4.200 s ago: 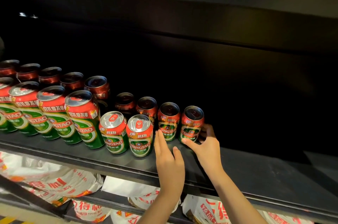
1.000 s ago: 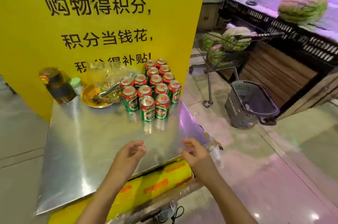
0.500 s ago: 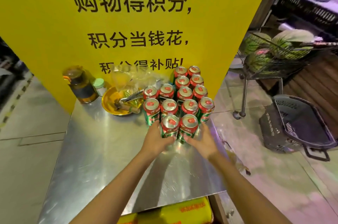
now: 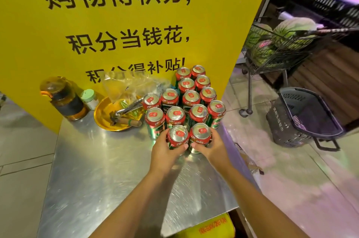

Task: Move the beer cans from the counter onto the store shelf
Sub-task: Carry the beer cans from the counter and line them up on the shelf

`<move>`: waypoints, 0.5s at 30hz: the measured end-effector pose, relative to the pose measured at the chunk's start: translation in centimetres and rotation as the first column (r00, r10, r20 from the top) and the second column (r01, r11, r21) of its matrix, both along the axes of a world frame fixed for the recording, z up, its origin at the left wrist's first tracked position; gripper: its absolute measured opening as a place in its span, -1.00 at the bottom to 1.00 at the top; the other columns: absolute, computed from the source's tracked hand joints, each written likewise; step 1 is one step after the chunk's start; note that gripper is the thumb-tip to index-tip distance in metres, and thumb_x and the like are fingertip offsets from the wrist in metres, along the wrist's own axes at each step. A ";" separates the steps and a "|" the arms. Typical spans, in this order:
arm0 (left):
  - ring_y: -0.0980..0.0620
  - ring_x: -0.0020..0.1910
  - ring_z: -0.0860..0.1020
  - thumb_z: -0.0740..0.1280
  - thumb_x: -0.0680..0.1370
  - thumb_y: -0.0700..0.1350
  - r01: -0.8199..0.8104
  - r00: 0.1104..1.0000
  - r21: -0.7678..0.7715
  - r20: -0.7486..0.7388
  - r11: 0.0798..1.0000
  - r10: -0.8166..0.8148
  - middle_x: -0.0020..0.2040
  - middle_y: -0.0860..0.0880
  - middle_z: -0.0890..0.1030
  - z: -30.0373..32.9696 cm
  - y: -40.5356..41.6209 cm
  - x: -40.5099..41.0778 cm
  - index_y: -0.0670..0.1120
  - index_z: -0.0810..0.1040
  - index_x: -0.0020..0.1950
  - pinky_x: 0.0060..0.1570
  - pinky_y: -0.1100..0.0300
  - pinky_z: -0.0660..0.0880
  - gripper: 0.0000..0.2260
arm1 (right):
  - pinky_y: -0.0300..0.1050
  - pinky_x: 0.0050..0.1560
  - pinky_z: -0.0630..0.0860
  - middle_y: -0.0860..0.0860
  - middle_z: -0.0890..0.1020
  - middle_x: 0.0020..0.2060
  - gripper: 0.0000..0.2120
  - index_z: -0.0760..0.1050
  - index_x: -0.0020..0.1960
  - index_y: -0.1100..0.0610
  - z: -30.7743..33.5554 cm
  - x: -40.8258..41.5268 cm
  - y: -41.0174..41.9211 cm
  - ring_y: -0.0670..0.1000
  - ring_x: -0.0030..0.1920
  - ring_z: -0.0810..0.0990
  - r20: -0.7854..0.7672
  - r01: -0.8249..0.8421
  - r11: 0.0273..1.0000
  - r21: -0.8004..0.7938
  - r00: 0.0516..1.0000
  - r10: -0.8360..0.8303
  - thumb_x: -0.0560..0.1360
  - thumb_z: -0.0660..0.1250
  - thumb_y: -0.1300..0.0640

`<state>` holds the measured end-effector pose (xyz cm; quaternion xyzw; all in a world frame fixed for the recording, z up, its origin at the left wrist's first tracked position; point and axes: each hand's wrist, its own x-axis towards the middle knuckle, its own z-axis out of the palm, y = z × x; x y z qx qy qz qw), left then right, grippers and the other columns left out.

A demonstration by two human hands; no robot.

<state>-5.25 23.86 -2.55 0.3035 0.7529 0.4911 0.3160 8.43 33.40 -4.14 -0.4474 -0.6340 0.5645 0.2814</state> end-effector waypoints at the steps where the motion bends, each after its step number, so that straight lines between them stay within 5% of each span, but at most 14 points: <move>1: 0.10 0.10 0.56 0.55 0.30 -0.05 -0.004 1.000 0.007 0.004 1.000 0.004 0.11 0.08 0.60 0.0 -0.2 0.0 0.00 0.43 0.29 0.17 0.07 0.50 -0.40 | -0.12 0.06 0.59 -0.02 0.64 0.06 -0.39 0.42 0.24 0.07 0.0 0.1 -0.2 -0.05 0.06 0.63 0.016 0.003 1.000 0.012 1.000 -0.003 0.26 0.57 0.20; 7: 0.38 -0.04 0.54 0.54 0.32 -0.15 0.028 0.999 0.054 0.041 0.998 -0.031 -0.03 0.25 0.58 0.6 -2.4 0.2 0.11 0.46 0.16 -0.10 0.50 0.44 -0.51 | -0.04 0.04 0.60 -0.07 0.65 0.00 -0.40 0.42 0.16 -0.01 0.1 1.0 -1.3 -0.10 0.00 0.64 0.072 0.011 0.999 0.037 0.997 -0.014 0.21 0.59 0.11; 10: 0.36 0.03 0.52 0.54 0.32 -0.13 0.066 0.997 0.050 0.039 0.997 -0.068 0.02 0.24 0.58 0.1 -3.0 -0.1 0.12 0.46 0.20 -0.04 0.50 0.42 -0.49 | -0.03 0.03 0.60 -0.07 0.65 -0.01 -0.37 0.40 0.14 -0.02 0.0 1.2 -1.6 -0.09 -0.01 0.65 0.078 -0.006 0.999 0.031 0.997 0.004 0.16 0.60 0.03; 15: 0.38 0.07 0.49 0.53 0.34 -0.16 0.093 0.992 0.052 0.081 0.994 -0.097 0.07 0.25 0.52 0.1 -3.0 -0.1 0.10 0.38 0.24 -0.04 0.54 0.41 -0.44 | -0.20 0.01 0.56 -0.05 0.59 0.09 -0.29 0.30 0.28 0.07 0.8 1.3 -1.0 -0.12 0.07 0.61 0.043 -0.139 0.990 0.004 0.989 0.139 0.25 0.57 0.22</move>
